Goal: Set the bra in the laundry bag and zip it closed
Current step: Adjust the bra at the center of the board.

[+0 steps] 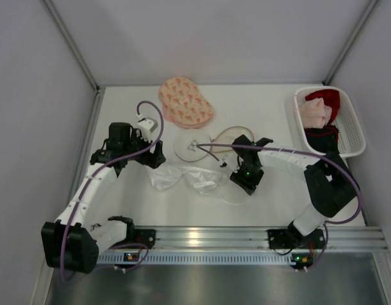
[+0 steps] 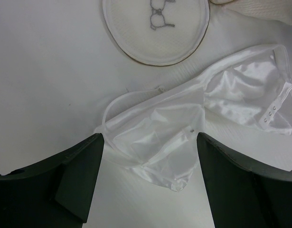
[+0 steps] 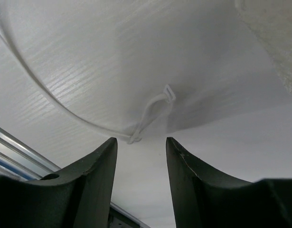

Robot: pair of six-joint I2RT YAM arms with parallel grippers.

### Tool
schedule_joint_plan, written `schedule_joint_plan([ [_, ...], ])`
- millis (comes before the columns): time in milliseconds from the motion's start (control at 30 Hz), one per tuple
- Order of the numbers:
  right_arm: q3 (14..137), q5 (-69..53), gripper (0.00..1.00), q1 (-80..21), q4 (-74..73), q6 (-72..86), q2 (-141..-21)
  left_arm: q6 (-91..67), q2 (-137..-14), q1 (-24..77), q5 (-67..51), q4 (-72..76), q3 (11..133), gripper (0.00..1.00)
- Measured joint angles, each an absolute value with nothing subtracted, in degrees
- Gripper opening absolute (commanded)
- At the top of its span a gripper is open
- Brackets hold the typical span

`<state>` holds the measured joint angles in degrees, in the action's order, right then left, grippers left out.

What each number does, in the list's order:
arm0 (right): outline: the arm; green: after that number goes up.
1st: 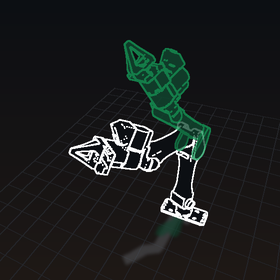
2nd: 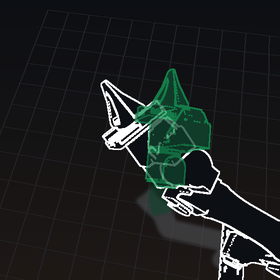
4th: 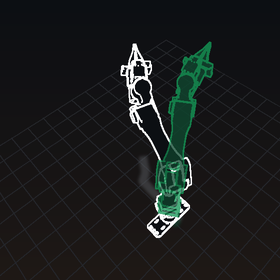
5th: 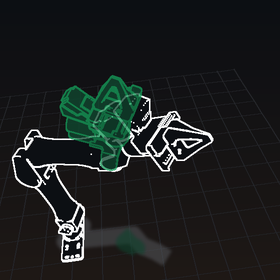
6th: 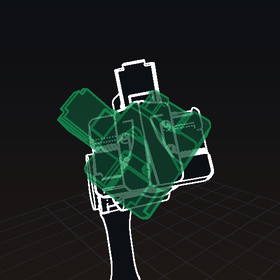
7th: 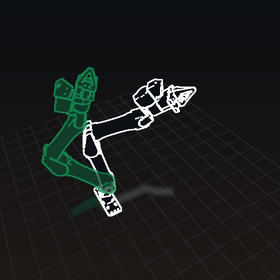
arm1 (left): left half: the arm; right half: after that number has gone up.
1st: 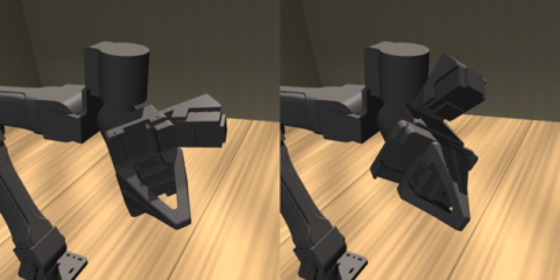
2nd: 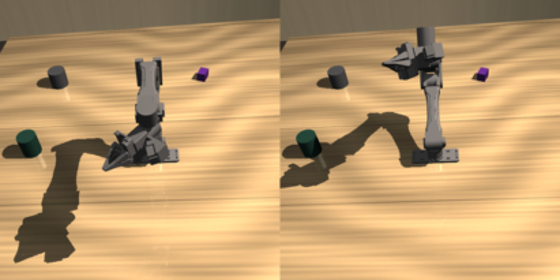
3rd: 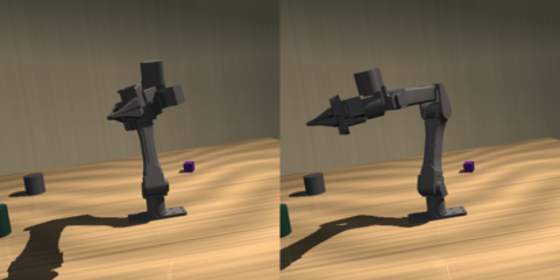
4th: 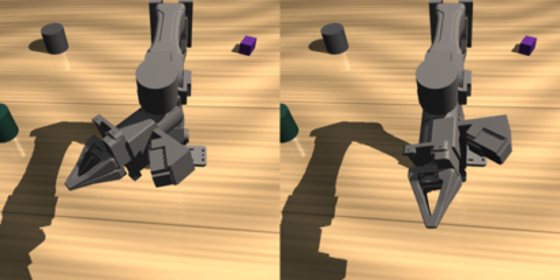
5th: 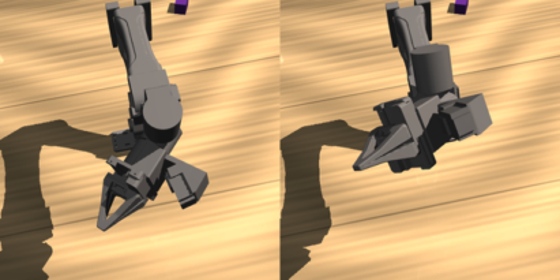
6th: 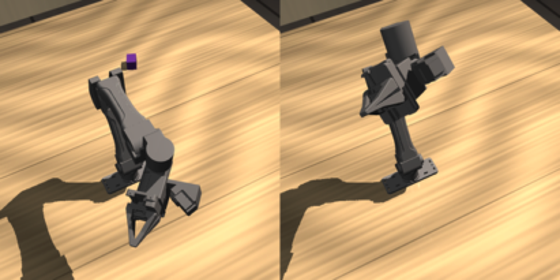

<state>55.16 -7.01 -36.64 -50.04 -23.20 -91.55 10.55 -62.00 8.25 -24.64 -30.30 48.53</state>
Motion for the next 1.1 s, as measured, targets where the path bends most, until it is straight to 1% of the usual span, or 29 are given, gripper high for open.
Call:
schedule_joint_plan([
  [67, 55.2, -6.9, 0.37, -37.1, -49.5, -22.8, -92.3, 10.5, -62.0, 8.2, -24.6, -30.3, 48.6, 0.86],
  [100, 55.2, -6.7, 0.27, -37.4, -48.9, -22.6, -92.9, 10.5, -62.0, 8.2, -24.6, -30.3, 48.6, 0.86],
  [133, 55.2, -6.5, 0.09, -37.6, -48.4, -22.6, -93.6, 10.5, -62.0, 8.2, -24.6, -30.3, 48.6, 0.86],
  [167, 55.2, -6.1, 0.02, -37.8, -48.0, -22.3, -94.3, 10.5, -62.0, 8.1, -24.6, -30.3, 48.6, 0.86],
  [200, 55.1, -5.9, 0.0, -37.8, -47.6, -22.4, -94.7, 10.6, -62.0, 8.1, -24.6, -30.3, 48.7, 0.86],
  [367, 54.0, -5.7, 0.0, -37.8, -47.9, -24.5, -91.8, 11.0, -62.0, 7.3, -24.6, -30.2, 48.8, 0.85],
  [600, 53.3, -5.2, 0.0, -37.0, -54.5, -31.2, -74.7, 15.2, -62.1, 7.1, -24.8, -29.9, 48.1, 0.82],
  [767, 53.8, -3.9, 0.0, -35.0, -59.1, -34.5, -66.8, 17.1, -65.1, 7.1, -23.0, -29.9, 46.5, 0.82],
  [867, 57.2, -3.8, 0.0, -33.9, -59.5, -34.8, -66.2, 17.1, -67.1, 7.0, -22.8, -29.9, 45.6, 0.82],
  [933, 61.4, -4.2, 0.0, -33.9, -59.1, -34.5, -67.9, 16.8, -67.7, 6.9, -22.7, -29.9, 45.5, 0.82],
  [1100, 76.5, -7.3, 0.0, -34.3, -55.8, -32.4, -78.6, 15.5, -67.8, 4.7, -23.1, -29.0, 45.5, 0.82],
])
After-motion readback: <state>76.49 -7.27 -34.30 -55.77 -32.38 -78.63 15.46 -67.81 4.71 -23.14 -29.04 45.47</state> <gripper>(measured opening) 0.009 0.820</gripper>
